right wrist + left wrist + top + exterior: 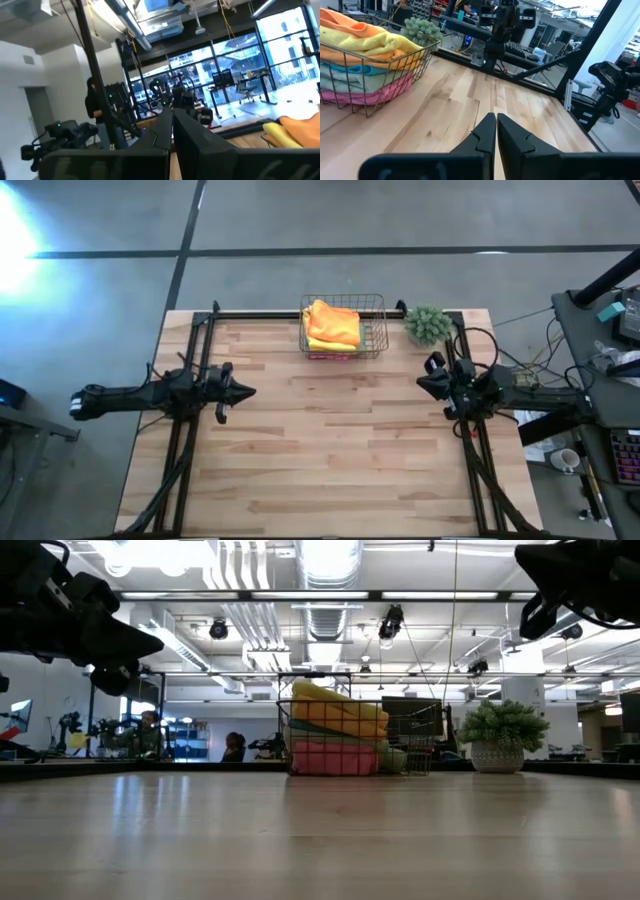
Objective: Fold microfiber towels
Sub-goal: Return to Home Position
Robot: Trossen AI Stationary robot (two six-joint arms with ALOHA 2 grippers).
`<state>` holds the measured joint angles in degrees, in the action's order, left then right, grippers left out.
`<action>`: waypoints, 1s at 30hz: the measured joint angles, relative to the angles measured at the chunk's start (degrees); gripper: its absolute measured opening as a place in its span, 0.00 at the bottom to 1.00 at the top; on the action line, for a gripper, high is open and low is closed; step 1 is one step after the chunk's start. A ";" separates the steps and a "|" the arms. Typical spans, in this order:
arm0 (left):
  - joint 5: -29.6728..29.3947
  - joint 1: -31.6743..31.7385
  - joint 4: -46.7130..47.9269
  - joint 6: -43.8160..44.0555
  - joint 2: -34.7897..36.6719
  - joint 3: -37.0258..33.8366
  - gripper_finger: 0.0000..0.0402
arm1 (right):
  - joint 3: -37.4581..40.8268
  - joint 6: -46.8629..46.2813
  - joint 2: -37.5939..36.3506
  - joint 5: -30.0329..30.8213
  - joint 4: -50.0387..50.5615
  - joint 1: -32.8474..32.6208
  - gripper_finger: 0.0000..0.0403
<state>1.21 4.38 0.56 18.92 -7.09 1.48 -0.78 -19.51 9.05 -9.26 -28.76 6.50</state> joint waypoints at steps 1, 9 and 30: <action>0.00 0.00 -0.02 0.00 -0.02 0.00 0.00 | 0.00 0.00 -0.58 -0.27 0.26 0.00 0.02; 0.02 0.00 -0.06 -0.02 -0.05 0.00 0.00 | -0.02 -3.21 -8.98 -8.52 14.93 0.00 0.02; 0.04 0.00 -0.05 -0.05 -1.02 0.07 0.00 | -0.46 -10.36 -3.96 -8.73 26.77 0.13 0.02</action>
<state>1.26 4.38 0.50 18.86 -8.11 1.54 -1.23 -29.87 5.10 -17.99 -1.99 6.63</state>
